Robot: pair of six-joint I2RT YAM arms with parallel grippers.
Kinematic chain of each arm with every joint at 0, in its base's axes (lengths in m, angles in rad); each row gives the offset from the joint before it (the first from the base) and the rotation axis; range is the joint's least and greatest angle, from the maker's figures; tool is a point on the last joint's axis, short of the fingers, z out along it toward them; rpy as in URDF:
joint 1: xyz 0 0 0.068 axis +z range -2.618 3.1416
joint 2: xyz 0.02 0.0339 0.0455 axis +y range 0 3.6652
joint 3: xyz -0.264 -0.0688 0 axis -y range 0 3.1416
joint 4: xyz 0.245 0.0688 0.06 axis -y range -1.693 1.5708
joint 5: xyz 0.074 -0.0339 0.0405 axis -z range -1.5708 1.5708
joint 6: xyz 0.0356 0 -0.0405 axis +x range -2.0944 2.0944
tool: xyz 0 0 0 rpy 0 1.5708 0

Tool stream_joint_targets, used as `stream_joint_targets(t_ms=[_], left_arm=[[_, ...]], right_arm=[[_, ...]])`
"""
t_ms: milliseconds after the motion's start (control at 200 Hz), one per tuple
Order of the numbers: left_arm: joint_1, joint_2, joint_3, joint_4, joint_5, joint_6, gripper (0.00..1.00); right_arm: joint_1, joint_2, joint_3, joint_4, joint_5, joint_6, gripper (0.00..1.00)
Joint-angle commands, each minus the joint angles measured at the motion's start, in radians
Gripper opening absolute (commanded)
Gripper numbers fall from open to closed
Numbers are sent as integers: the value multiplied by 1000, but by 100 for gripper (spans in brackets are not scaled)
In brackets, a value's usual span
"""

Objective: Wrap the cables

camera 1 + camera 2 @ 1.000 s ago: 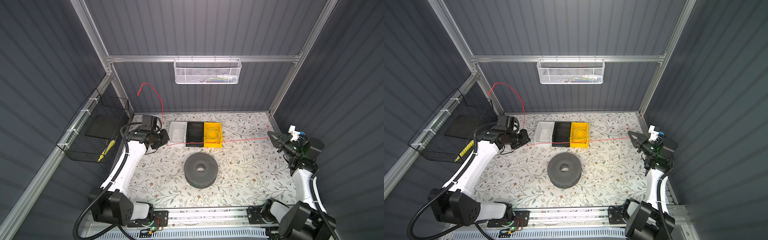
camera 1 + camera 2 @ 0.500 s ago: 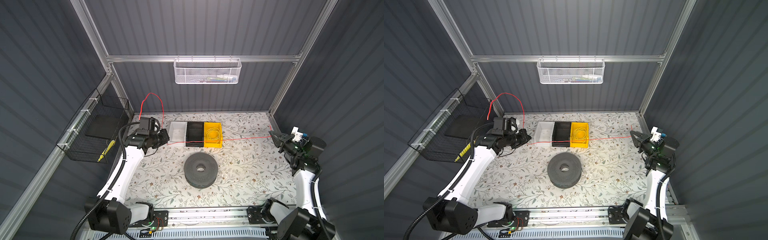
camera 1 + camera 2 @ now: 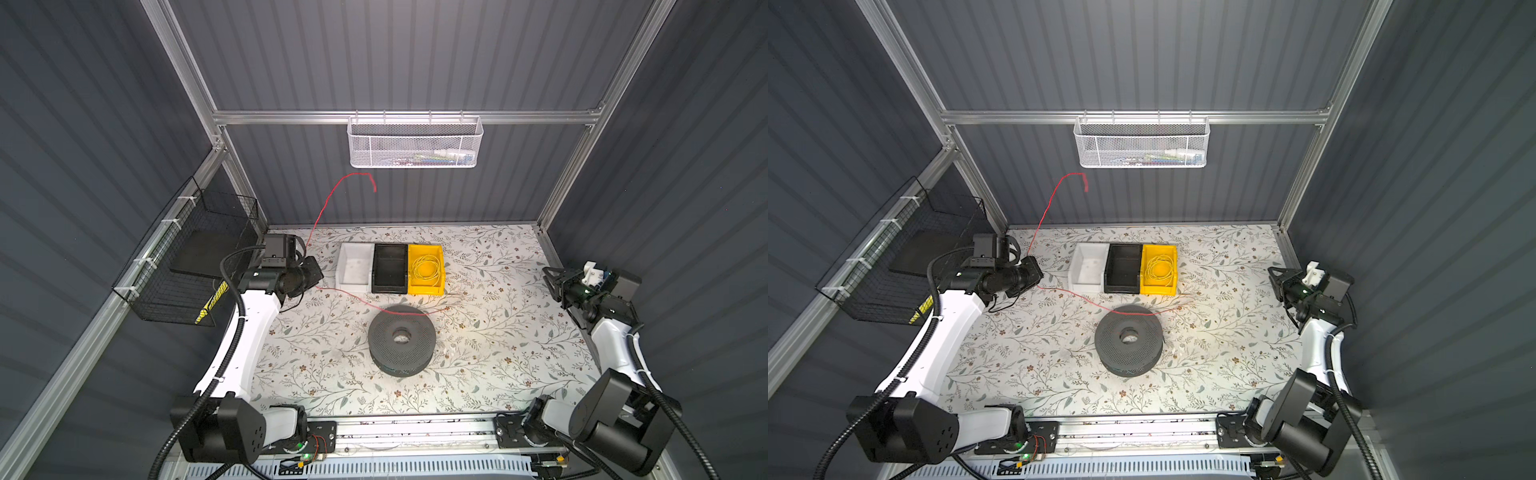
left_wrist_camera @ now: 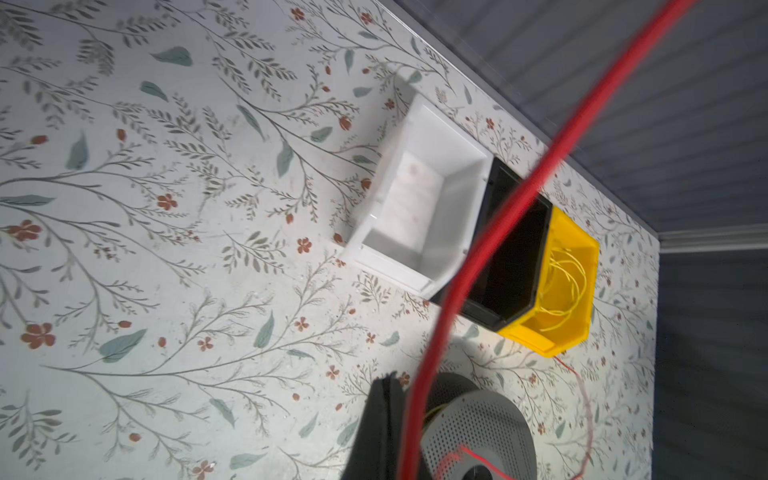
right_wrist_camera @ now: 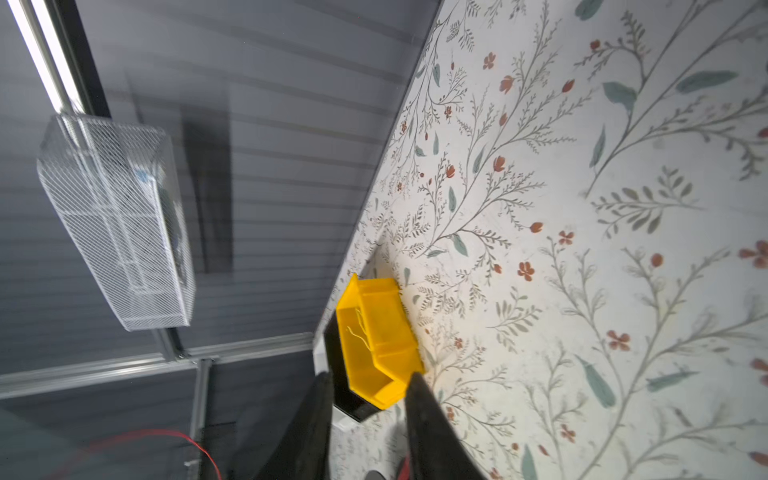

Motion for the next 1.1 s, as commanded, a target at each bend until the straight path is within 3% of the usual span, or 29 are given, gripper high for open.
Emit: stream_joint_targets(t_ms=[0, 95, 300, 570, 720, 885, 1096], left_arm=[[-20, 16, 44, 12, -74, -42, 0], [-60, 31, 68, 22, -108, -71, 0], [-192, 31, 93, 25, -245, -154, 0], [-409, -57, -83, 130, -381, -435, 0], [-507, -75, -134, 163, -457, -529, 0], [-543, -60, -148, 268, -468, -544, 0], [-598, -10, -129, 275, -471, -545, 0]], right_arm=[[61, -22, 56, -77, 25, -155, 46], [121, -42, 80, -66, 8, -170, 55], [329, -10, 209, -66, -76, -156, 62], [643, 30, 261, 99, -24, -36, 71], [777, 147, 307, 191, -30, 15, 73], [926, 254, 379, 260, -21, 28, 75], [1005, 441, 579, 248, -26, 19, 76]])
